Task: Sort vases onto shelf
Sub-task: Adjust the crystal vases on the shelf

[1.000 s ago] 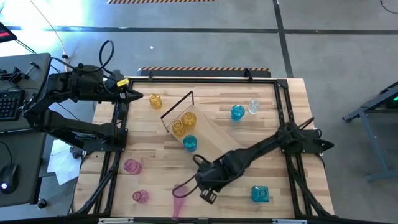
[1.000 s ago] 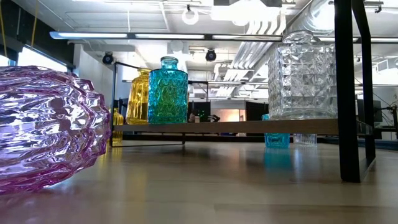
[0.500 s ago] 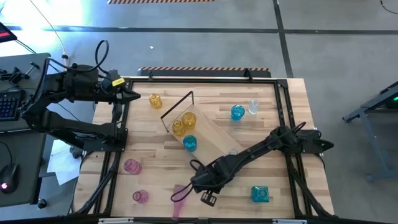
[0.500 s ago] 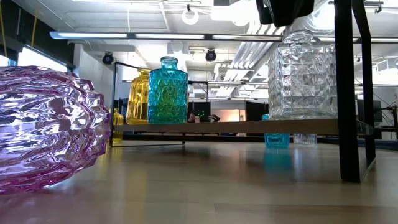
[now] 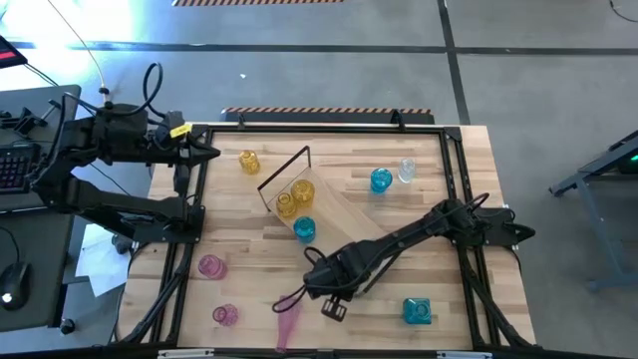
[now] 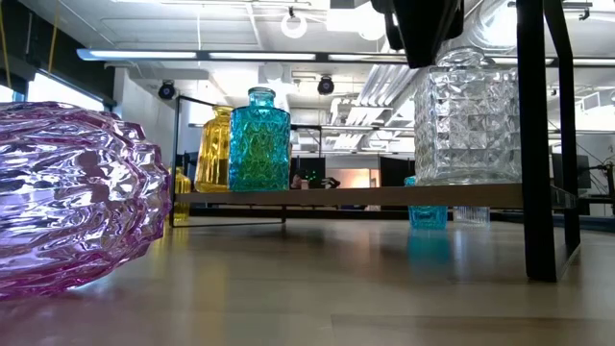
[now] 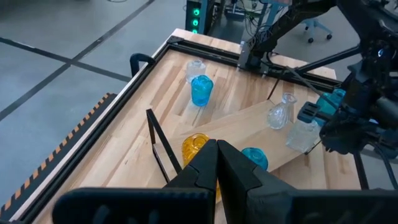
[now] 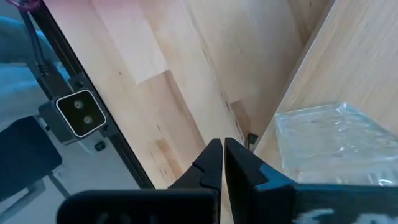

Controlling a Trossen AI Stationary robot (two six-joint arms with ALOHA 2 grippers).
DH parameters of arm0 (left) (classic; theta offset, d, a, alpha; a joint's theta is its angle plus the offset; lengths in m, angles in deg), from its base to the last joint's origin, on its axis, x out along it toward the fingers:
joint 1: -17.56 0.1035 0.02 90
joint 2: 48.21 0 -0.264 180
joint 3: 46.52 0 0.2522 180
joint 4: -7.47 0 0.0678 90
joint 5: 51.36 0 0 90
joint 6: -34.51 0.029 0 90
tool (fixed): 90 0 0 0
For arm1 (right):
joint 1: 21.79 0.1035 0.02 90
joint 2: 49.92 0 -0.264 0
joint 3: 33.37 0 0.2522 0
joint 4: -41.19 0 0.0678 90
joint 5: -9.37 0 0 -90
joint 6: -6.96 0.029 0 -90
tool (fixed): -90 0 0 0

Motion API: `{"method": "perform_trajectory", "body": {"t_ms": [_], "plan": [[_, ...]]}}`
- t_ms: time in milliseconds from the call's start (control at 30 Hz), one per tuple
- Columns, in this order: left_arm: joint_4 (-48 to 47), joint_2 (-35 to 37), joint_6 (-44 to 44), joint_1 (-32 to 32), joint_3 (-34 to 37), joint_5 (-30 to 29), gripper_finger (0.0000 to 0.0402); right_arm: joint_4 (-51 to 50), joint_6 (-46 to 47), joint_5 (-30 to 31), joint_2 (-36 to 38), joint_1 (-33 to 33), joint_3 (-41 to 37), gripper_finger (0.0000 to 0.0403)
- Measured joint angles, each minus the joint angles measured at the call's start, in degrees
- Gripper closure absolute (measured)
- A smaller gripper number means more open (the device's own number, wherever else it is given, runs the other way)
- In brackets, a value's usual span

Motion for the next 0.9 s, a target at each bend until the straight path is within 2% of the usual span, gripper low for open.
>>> {"method": "perform_trajectory", "body": {"t_ms": [600,900], "plan": [[0.0,0.5,-1.9,0.0,0.0,0.0,0.0402,-3.6,-6.0,-1.2,-1.9,-0.3,0.0,0.0403],[0.1,0.5,-2.0,0.0,0.0,0.8,0.0401,-4.2,-8.4,0.6,-2.0,-2.0,0.0,0.0403]]}}
